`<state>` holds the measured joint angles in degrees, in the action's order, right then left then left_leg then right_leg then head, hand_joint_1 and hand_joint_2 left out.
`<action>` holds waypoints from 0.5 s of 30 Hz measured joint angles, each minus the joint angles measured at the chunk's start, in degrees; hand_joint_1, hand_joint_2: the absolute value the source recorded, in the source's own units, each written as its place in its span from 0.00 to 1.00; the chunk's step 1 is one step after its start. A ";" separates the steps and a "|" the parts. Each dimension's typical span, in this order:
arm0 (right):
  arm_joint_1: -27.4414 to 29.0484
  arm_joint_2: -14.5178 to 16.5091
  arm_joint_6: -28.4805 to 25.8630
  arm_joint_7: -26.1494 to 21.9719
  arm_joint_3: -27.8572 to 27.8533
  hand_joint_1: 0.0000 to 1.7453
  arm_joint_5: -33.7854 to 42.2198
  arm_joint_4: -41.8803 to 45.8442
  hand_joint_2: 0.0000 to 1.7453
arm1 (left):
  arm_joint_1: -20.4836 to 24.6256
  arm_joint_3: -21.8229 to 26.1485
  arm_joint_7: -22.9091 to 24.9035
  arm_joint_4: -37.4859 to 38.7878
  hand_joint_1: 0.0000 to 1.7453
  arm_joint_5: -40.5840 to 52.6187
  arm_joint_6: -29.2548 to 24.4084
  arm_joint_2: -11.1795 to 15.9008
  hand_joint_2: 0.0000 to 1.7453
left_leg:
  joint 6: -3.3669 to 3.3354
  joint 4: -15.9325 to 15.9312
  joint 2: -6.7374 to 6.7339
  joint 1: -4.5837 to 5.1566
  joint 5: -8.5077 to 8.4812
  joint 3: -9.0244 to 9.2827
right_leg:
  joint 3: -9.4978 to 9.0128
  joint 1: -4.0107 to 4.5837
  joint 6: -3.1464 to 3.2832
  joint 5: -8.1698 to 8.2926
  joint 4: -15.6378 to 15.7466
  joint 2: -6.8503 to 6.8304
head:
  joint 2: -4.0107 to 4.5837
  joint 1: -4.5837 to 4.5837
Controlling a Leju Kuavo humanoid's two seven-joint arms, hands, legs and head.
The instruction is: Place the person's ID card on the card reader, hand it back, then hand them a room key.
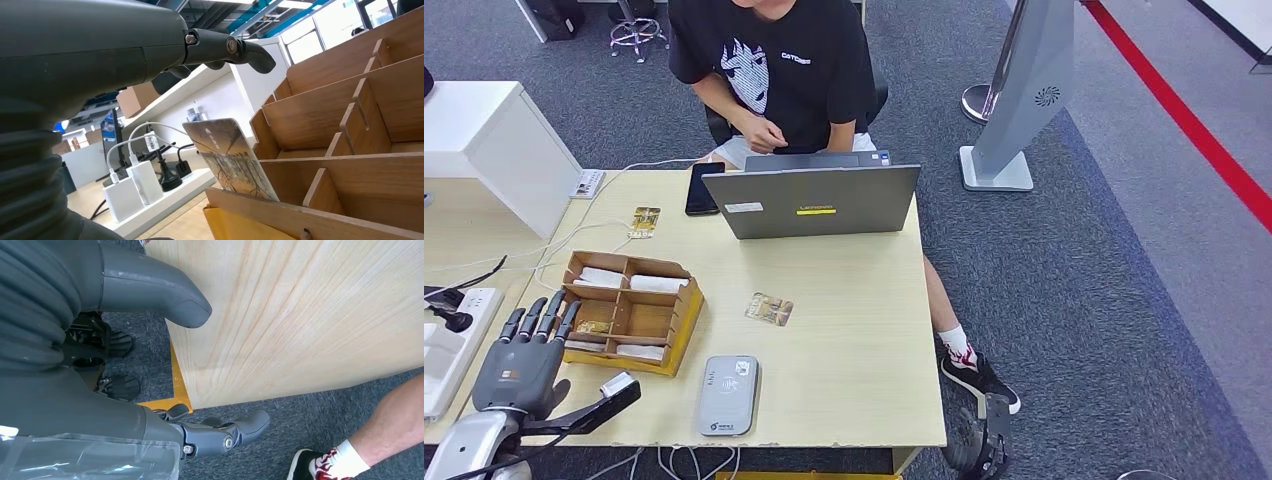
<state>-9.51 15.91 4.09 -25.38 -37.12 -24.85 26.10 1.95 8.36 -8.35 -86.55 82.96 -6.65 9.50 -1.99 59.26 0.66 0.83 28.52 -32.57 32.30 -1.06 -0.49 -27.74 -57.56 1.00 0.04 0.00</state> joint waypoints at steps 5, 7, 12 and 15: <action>0.04 0.00 0.02 0.00 0.05 0.00 0.07 0.00 1.00 | -0.67 -0.03 0.05 0.00 1.00 -1.31 1.34 0.71 1.00 | 0.00 0.00 -0.01 -0.01 0.00 0.00 | 0.00 0.00 0.00 0.00 -0.01 0.01 | 0.00 0.00; 0.06 0.00 0.02 0.00 0.07 0.00 0.07 0.00 1.00 | -0.98 -0.03 0.05 0.00 1.00 -1.58 1.57 1.03 1.00 | 0.00 0.00 0.00 0.00 0.00 0.00 | 0.00 0.00 0.00 0.00 0.00 0.00 | 0.00 0.00; 0.09 0.00 0.02 0.00 0.09 0.00 0.11 0.00 1.00 | -1.32 -0.03 0.05 -0.06 1.00 -1.93 1.68 1.54 1.00 | 0.00 0.00 0.00 0.00 0.00 0.00 | -0.01 0.00 0.00 0.00 -0.01 0.00 | 0.00 0.01; 0.14 0.00 0.05 0.00 0.10 0.00 0.17 0.00 1.00 | -1.36 -0.02 0.28 -0.40 1.00 -2.22 1.65 1.77 1.00 | 0.00 0.00 -0.01 0.00 0.00 0.01 | -0.02 -0.01 0.00 0.00 -0.01 0.01 | 0.00 0.01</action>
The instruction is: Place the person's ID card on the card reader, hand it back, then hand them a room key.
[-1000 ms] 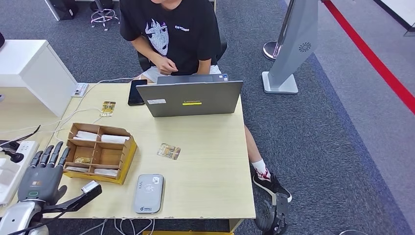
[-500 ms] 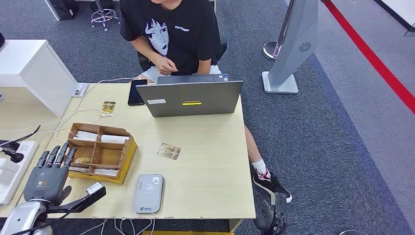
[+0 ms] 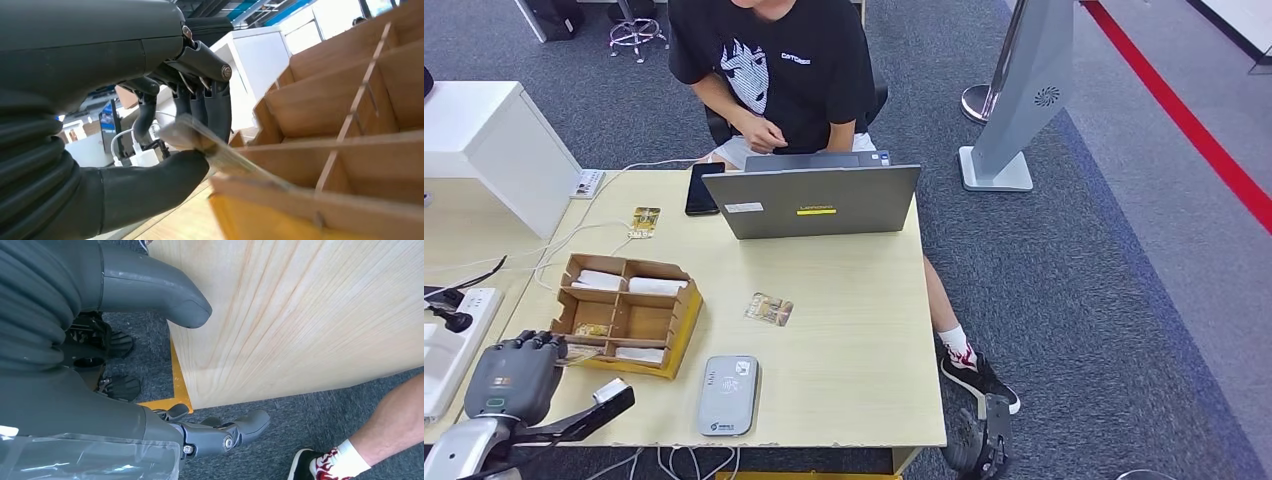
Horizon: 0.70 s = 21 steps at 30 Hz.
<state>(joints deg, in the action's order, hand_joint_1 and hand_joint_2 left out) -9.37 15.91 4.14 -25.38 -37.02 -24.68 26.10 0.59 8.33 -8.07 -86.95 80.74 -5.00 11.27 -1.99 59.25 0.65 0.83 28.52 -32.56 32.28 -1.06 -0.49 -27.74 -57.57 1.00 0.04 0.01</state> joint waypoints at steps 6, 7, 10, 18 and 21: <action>0.22 0.00 0.04 0.00 0.02 0.00 0.07 0.00 1.00 | -0.48 0.39 0.28 -0.21 1.00 -0.40 0.09 0.21 1.00 | 0.00 0.00 0.01 0.00 0.00 0.00 | 0.00 0.00 0.00 0.00 0.00 -0.01 | 0.00 0.00; 0.25 0.00 0.04 0.00 0.02 0.00 0.09 0.01 1.00 | -0.51 0.56 0.29 -0.22 1.00 -0.45 -0.08 0.20 1.00 | 0.00 0.00 0.00 -0.01 0.00 0.00 | 0.00 0.01 0.00 0.00 0.00 -0.01 | 0.00 -0.01; 0.41 0.00 0.04 0.00 0.02 0.00 0.18 0.05 1.00 | -0.64 0.98 0.29 -0.29 1.00 -0.48 -0.86 0.14 1.00 | 0.00 0.00 0.00 -0.01 0.00 0.00 | 0.00 0.01 0.00 0.00 0.00 -0.01 | 0.00 -0.01; 0.85 0.00 0.05 0.00 -0.02 0.00 0.68 0.38 1.00 | -0.67 2.28 -0.36 -5.04 1.00 -1.96 -4.74 -0.38 1.00 | 0.00 0.00 0.02 -0.01 0.00 0.00 | 0.00 0.00 0.00 0.00 0.00 -0.01 | 0.00 -0.01; 1.01 0.01 0.07 0.00 -0.04 0.00 0.66 0.67 1.00 | 0.09 2.83 -0.80 -8.46 1.00 -2.93 -5.17 -0.88 1.00 | 0.00 0.00 0.02 0.00 -0.01 -0.01 | 0.00 0.00 0.00 0.00 0.00 -0.01 | 0.00 0.01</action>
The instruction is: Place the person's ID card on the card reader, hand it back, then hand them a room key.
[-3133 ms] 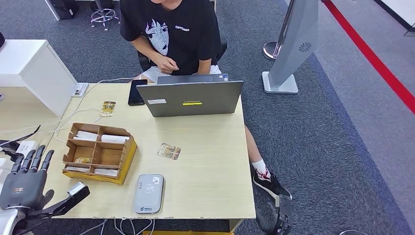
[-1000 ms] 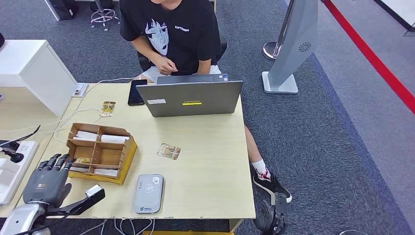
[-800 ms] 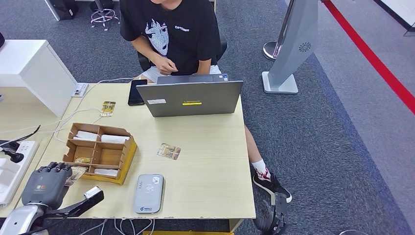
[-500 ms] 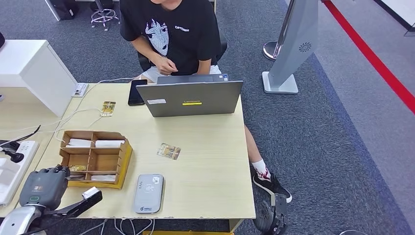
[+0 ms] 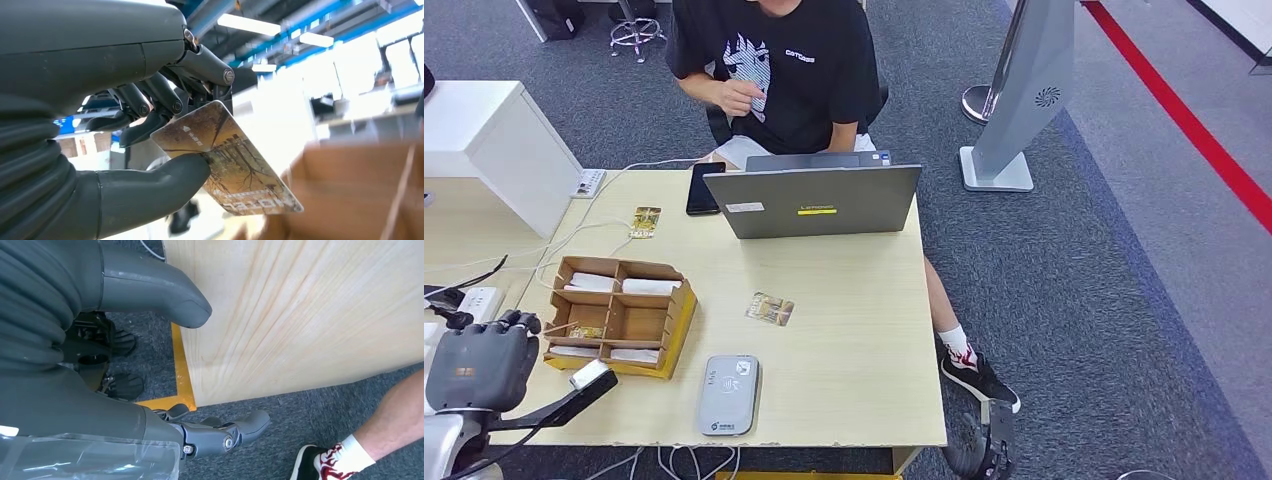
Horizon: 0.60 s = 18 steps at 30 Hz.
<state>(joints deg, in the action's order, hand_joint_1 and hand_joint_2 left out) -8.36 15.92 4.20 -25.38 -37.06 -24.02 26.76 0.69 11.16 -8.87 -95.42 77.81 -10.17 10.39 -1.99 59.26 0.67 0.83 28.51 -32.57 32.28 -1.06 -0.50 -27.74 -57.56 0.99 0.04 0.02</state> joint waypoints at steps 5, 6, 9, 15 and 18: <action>0.12 0.02 0.05 0.06 -0.02 0.00 -0.57 0.29 1.00 | 2.46 0.93 0.63 -4.19 1.00 0.48 1.61 -0.62 1.00 | 0.00 0.00 0.00 0.01 0.00 0.01 | 0.00 0.00 0.00 0.01 0.00 -0.01 | 0.00 -0.01; 0.10 0.02 0.05 0.09 -0.01 0.00 -0.78 0.31 1.00 | 3.02 0.99 0.98 -4.42 1.00 0.75 2.17 -0.63 1.00 | 0.00 0.00 0.00 0.01 0.00 0.01 | 0.00 0.00 0.00 0.01 0.00 -0.02 | 0.00 -0.01; 0.02 0.02 0.06 0.28 0.05 0.00 -1.21 0.32 1.00 | 4.98 1.38 2.07 -4.30 1.00 1.28 3.76 -0.63 1.00 | 0.01 0.00 0.00 -0.01 -0.01 0.01 | 0.00 0.01 0.01 0.01 0.00 -0.02 | 0.00 -0.02; -0.54 0.13 -0.06 0.61 0.48 0.00 -1.95 0.21 1.00 | 9.08 2.64 3.85 -1.26 1.00 2.87 6.28 -0.12 1.00 | 0.03 0.00 -0.01 -0.02 -0.02 0.01 | 0.00 0.01 0.01 0.01 -0.03 -0.01 | 0.00 -0.02; -0.75 0.15 -0.16 0.62 0.55 0.00 -2.03 0.11 1.00 | 10.27 2.84 4.14 0.09 1.00 3.58 6.83 0.01 1.00 | 0.03 0.00 -0.01 -0.02 -0.02 0.01 | 0.00 0.01 0.01 0.01 -0.03 -0.01 | 0.00 -0.02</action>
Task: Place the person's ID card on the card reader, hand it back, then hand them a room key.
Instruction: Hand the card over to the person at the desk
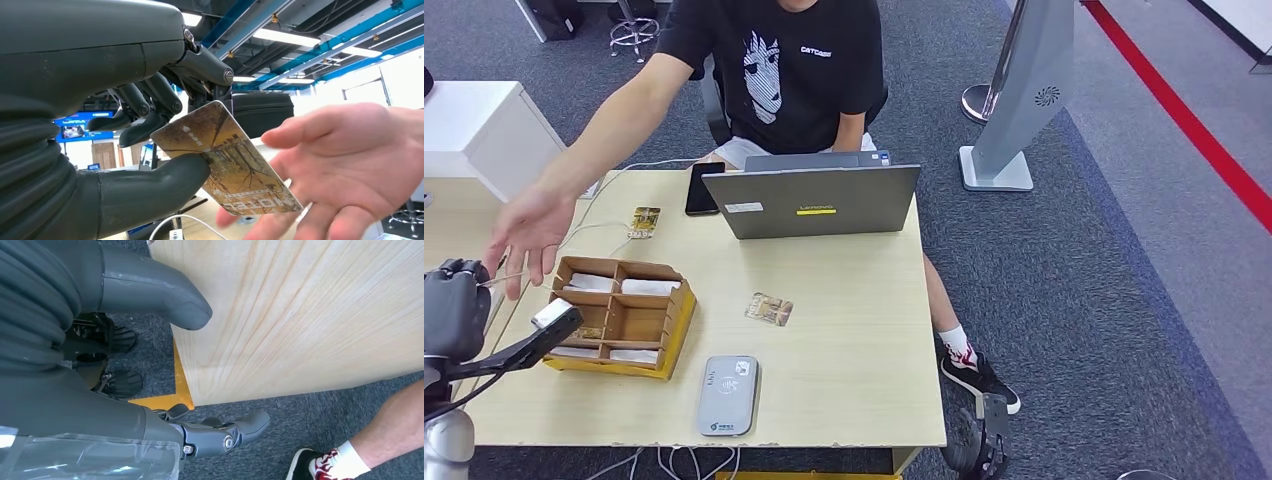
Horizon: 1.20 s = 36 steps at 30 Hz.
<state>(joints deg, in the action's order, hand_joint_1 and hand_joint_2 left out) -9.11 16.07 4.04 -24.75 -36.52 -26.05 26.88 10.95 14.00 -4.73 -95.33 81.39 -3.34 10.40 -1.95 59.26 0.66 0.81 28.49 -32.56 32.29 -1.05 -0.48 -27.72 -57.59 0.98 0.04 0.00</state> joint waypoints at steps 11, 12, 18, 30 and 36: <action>-0.17 0.08 -0.16 -0.02 0.13 0.00 -0.03 -0.36 1.00 | 1.29 -0.02 0.03 1.47 0.00 0.64 0.07 -0.09 1.00 | 0.00 0.00 -0.05 0.01 0.01 0.01 | 0.02 0.00 0.00 0.00 0.01 0.09 | 0.00 0.00; -0.17 0.08 -0.22 -0.03 0.14 0.00 -0.03 -0.37 1.00 | 1.28 -0.02 0.03 1.47 0.00 0.64 -0.03 -0.12 1.00 | 0.00 0.00 -0.04 0.01 0.01 0.00 | 0.03 0.00 0.00 0.00 0.01 0.09 | 0.00 0.00; -0.17 0.10 -0.39 -0.08 0.38 0.00 0.00 -0.39 1.00 | 1.23 -0.02 -0.01 1.47 0.00 0.57 -0.53 -0.39 1.00 | 0.00 0.00 -0.05 -0.01 0.00 0.01 | 0.03 0.00 0.01 0.01 0.00 0.08 | 0.00 0.00; 1.91 0.10 0.01 -2.47 -0.18 0.00 2.57 0.14 1.00 | -7.19 2.85 -12.65 -16.78 0.00 -35.81 -5.53 -11.29 1.00 | -0.11 0.00 -0.14 0.05 0.13 -0.03 | 0.00 -0.03 -0.02 -0.02 0.07 0.21 | 0.00 0.00; 4.45 0.81 0.71 -0.76 -4.04 0.00 3.08 4.96 1.00 | -20.11 11.56 -28.05 -30.58 0.00 -49.66 -4.40 -21.57 1.00 | -0.22 0.00 -0.13 0.10 0.28 -0.03 | 0.00 -0.05 -0.16 -0.18 0.13 0.18 | 0.00 -0.01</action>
<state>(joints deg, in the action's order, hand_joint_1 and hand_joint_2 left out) -4.65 16.88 4.75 -25.51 -40.56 -22.97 31.84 -9.15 25.56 -32.78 -125.91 31.73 -7.74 -11.17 -2.18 59.26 0.53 0.90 28.77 -32.59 32.29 -1.09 -0.64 -27.90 -57.46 1.16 0.04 -0.01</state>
